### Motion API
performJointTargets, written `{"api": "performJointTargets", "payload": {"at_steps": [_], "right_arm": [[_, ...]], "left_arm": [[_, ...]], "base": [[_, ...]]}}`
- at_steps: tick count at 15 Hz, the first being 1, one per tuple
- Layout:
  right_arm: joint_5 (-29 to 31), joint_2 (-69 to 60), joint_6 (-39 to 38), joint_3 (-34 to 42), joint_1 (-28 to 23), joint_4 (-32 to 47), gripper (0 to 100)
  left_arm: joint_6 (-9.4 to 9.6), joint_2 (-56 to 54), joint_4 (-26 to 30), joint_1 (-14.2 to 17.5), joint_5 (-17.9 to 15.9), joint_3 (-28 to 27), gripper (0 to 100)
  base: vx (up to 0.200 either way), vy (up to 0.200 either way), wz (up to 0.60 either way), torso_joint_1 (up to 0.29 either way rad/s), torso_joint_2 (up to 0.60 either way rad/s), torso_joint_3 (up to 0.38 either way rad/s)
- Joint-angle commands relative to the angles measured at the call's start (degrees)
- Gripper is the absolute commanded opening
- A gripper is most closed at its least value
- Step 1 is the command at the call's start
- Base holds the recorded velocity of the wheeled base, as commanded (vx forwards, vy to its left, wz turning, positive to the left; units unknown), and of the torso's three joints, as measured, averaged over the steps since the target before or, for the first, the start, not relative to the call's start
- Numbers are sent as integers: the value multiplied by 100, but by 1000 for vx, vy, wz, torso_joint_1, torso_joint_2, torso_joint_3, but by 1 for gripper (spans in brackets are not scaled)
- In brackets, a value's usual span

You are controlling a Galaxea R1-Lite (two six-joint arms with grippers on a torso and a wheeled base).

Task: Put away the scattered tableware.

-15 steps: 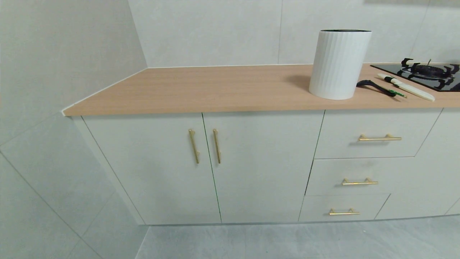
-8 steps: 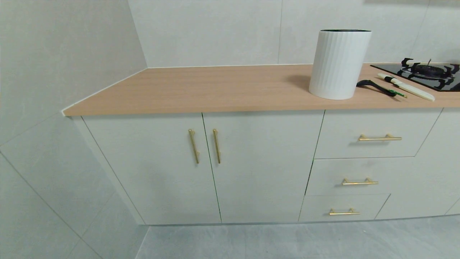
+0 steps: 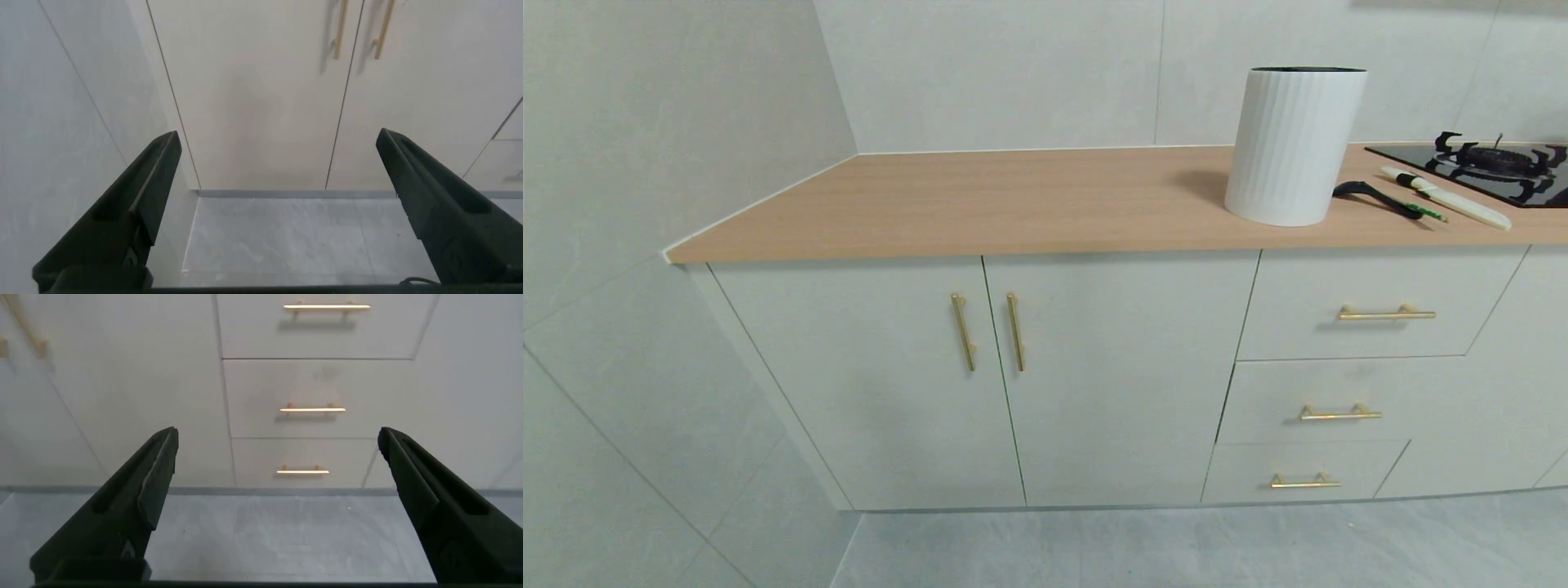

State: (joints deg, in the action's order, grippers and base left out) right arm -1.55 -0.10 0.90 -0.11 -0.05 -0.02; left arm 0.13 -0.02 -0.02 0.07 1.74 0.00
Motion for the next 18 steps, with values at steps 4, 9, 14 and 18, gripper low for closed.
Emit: {"api": "performJointTargets", "payload": {"at_steps": [4, 9, 14, 18], "right_arm": [[5, 19, -11, 2, 5, 20, 100], [5, 10, -20, 2, 5, 11, 100], [-21, 10, -29, 2, 14, 20, 100], [-21, 10, -29, 2, 14, 20, 100]], "left_arm": [[22, 2, 2, 1, 1, 0, 100], [66, 11, 2, 1, -25, 0, 100], [4, 11, 11, 1, -34, 0, 100], [4, 11, 2, 1, -34, 0, 100]], "base": [[0, 0, 0, 0, 0, 0], [0, 0, 0, 0, 0, 0], [0, 0, 0, 0, 0, 0], [0, -100, 0, 1, 1, -1]]}}
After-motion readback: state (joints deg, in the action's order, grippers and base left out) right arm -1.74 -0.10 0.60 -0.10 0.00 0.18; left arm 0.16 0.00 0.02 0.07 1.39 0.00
